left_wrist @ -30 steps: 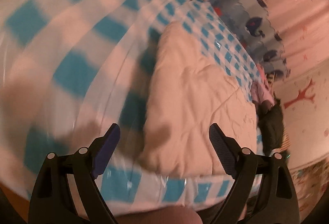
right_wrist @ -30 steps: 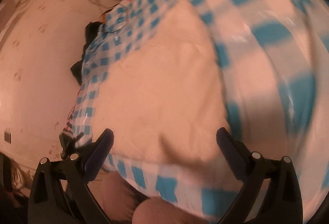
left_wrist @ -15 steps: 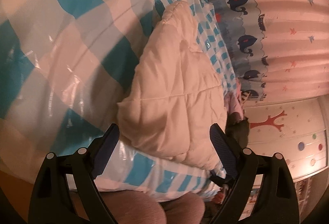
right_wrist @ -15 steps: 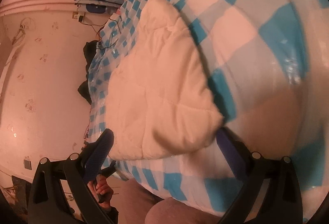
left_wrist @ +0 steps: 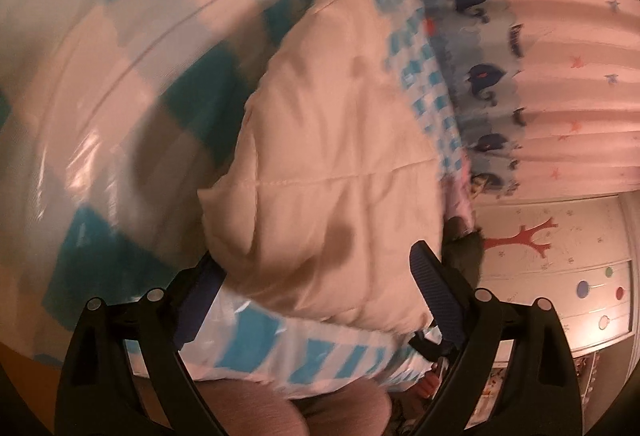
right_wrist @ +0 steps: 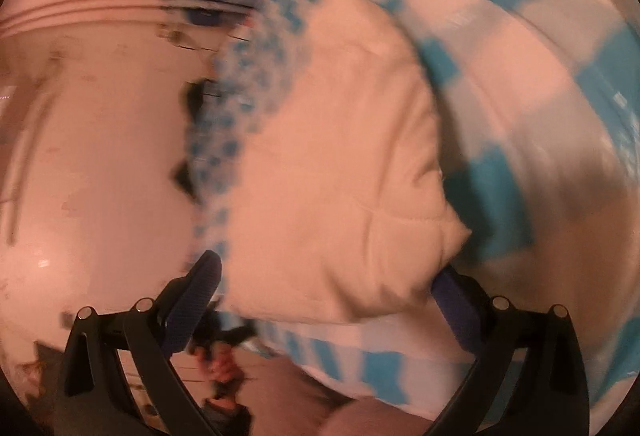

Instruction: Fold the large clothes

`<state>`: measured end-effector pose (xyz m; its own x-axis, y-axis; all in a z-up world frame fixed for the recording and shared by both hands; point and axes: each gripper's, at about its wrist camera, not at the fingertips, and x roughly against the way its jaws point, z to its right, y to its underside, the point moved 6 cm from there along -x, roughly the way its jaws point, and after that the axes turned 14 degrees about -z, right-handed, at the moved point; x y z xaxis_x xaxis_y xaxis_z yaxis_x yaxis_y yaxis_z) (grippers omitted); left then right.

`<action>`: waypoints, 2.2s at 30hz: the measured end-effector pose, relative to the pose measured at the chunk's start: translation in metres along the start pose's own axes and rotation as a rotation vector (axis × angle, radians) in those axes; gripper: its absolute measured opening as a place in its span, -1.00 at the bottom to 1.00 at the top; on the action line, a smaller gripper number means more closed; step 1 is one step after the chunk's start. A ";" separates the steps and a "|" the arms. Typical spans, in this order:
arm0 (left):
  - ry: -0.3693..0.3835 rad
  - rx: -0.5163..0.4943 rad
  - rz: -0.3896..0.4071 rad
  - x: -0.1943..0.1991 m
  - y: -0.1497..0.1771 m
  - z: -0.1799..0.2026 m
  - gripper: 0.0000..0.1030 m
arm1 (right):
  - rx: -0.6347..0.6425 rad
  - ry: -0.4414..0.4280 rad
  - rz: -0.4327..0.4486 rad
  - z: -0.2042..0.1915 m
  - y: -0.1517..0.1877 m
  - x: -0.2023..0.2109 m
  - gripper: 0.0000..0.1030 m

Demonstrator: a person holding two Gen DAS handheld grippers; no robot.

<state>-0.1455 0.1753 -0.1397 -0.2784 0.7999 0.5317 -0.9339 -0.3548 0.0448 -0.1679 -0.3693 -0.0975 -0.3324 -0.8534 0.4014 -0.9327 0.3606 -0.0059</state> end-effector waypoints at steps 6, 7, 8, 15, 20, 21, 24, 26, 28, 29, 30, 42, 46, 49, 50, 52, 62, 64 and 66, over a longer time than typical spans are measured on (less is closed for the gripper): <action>-0.095 0.017 -0.063 -0.020 -0.006 -0.013 0.72 | -0.048 0.115 -0.050 0.017 -0.005 -0.009 0.89; -0.088 0.031 -0.075 -0.023 -0.006 -0.017 0.72 | -0.066 0.108 -0.052 0.024 -0.004 -0.011 0.89; -0.083 0.036 -0.073 -0.025 -0.007 -0.019 0.72 | -0.074 0.103 -0.046 0.028 -0.004 -0.011 0.89; 0.012 -0.022 0.003 -0.009 -0.015 0.016 0.72 | 0.012 -0.084 -0.004 0.012 -0.006 0.003 0.89; -0.076 0.041 -0.070 -0.029 -0.026 -0.010 0.72 | -0.095 0.073 -0.071 0.045 -0.018 -0.011 0.89; -0.063 0.040 -0.053 -0.026 -0.026 -0.009 0.72 | -0.086 0.037 -0.063 0.043 -0.020 -0.010 0.89; -0.044 -0.020 -0.014 -0.016 -0.023 0.007 0.73 | 0.048 -0.148 -0.037 0.013 -0.018 -0.004 0.89; -0.103 -0.034 -0.049 -0.024 -0.028 0.003 0.73 | 0.022 0.007 -0.079 0.029 -0.024 -0.015 0.89; -0.096 0.012 -0.068 -0.029 -0.034 -0.007 0.73 | -0.050 0.005 -0.097 0.043 -0.031 -0.021 0.89; -0.073 0.026 -0.060 -0.027 -0.036 -0.009 0.73 | -0.044 -0.048 -0.087 0.040 -0.034 -0.021 0.89; -0.058 0.030 -0.053 -0.026 -0.037 -0.009 0.73 | -0.018 -0.111 -0.069 0.033 -0.037 -0.018 0.89; -0.135 -0.016 -0.023 -0.037 -0.037 -0.009 0.74 | 0.031 0.018 -0.207 0.039 -0.040 -0.049 0.87; -0.162 -0.019 -0.008 -0.039 -0.037 -0.007 0.59 | 0.035 0.026 -0.188 0.036 -0.040 -0.042 0.70; -0.159 -0.004 -0.006 -0.036 -0.037 -0.009 0.19 | 0.004 0.057 -0.162 0.045 -0.041 -0.040 -0.28; -0.161 -0.008 -0.005 -0.036 -0.036 -0.007 0.06 | 0.023 0.049 -0.154 0.043 -0.039 -0.038 -0.32; -0.191 -0.036 0.007 -0.034 -0.034 -0.002 -0.13 | 0.035 0.055 -0.148 0.040 -0.038 -0.039 -0.34; -0.329 -0.149 0.061 -0.026 -0.026 0.022 -0.39 | 0.059 0.061 -0.085 0.020 -0.041 -0.037 -0.40; -0.351 -0.165 0.069 -0.026 -0.025 0.025 -0.40 | 0.054 0.059 -0.075 0.022 -0.040 -0.035 -0.40; -0.375 -0.184 0.076 -0.025 -0.024 0.029 -0.40 | 0.053 0.055 -0.063 0.021 -0.040 -0.034 -0.40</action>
<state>-0.1096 0.1499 -0.1298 -0.2788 0.5314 0.7999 -0.9478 -0.2863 -0.1402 -0.1219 -0.3625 -0.1304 -0.2664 -0.8513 0.4521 -0.9580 0.2856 -0.0268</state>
